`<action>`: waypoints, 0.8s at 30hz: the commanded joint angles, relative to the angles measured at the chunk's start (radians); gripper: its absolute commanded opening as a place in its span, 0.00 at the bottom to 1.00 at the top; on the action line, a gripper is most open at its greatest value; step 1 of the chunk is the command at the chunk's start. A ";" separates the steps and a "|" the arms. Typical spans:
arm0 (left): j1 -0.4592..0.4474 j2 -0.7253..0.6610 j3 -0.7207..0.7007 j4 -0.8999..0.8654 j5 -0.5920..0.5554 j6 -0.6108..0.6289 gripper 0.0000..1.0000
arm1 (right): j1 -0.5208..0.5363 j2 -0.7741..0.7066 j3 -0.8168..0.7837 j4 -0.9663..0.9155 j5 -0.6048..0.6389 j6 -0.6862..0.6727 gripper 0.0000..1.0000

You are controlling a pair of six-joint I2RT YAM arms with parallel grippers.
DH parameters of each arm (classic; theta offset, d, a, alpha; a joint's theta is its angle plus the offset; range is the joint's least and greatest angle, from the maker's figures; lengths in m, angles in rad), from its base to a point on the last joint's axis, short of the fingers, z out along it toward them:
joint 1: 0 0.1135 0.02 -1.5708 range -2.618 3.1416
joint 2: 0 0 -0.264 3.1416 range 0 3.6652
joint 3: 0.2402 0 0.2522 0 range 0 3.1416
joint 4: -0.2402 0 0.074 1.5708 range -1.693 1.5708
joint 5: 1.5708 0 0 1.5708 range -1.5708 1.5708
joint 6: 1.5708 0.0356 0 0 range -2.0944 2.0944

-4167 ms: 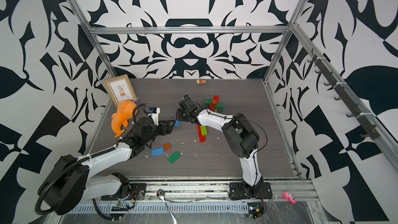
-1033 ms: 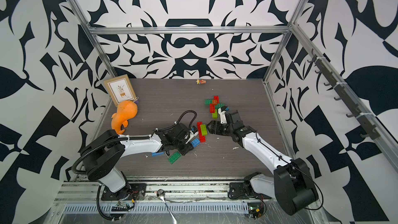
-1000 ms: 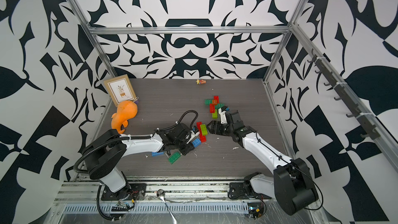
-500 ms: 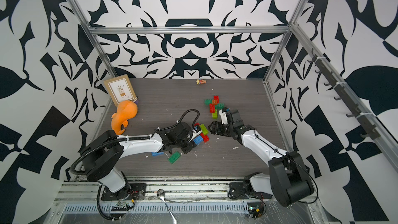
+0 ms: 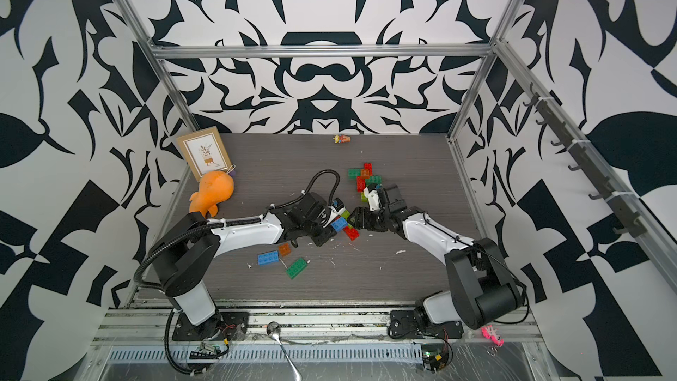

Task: Assemble a small pinwheel with lego
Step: Assemble the lego brick with the lego brick.

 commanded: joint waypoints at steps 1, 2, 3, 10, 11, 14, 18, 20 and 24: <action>0.001 0.013 0.010 -0.042 0.038 0.019 0.29 | 0.011 0.000 0.036 0.016 -0.008 -0.021 0.73; 0.001 0.012 0.008 -0.043 0.042 0.016 0.29 | 0.011 0.004 0.038 0.015 -0.005 -0.024 0.72; 0.001 0.014 0.008 -0.046 0.042 0.012 0.29 | 0.011 0.006 0.039 0.015 -0.004 -0.024 0.72; 0.001 0.014 -0.006 -0.007 0.053 -0.024 0.29 | 0.029 0.026 0.052 0.006 0.011 -0.031 0.72; 0.001 0.020 0.000 -0.012 0.051 -0.024 0.29 | 0.031 0.028 0.053 0.002 0.016 -0.034 0.71; 0.001 0.030 0.016 -0.024 0.049 -0.029 0.29 | 0.039 0.028 0.057 -0.007 0.030 -0.040 0.71; 0.001 0.040 0.025 -0.043 0.044 -0.033 0.28 | 0.040 0.034 0.060 -0.011 0.039 -0.044 0.71; 0.000 0.042 0.026 -0.041 0.045 -0.036 0.28 | 0.045 0.035 0.063 -0.016 0.046 -0.047 0.70; 0.001 0.045 0.026 -0.036 0.048 -0.041 0.28 | 0.063 0.044 0.074 -0.036 0.080 -0.061 0.69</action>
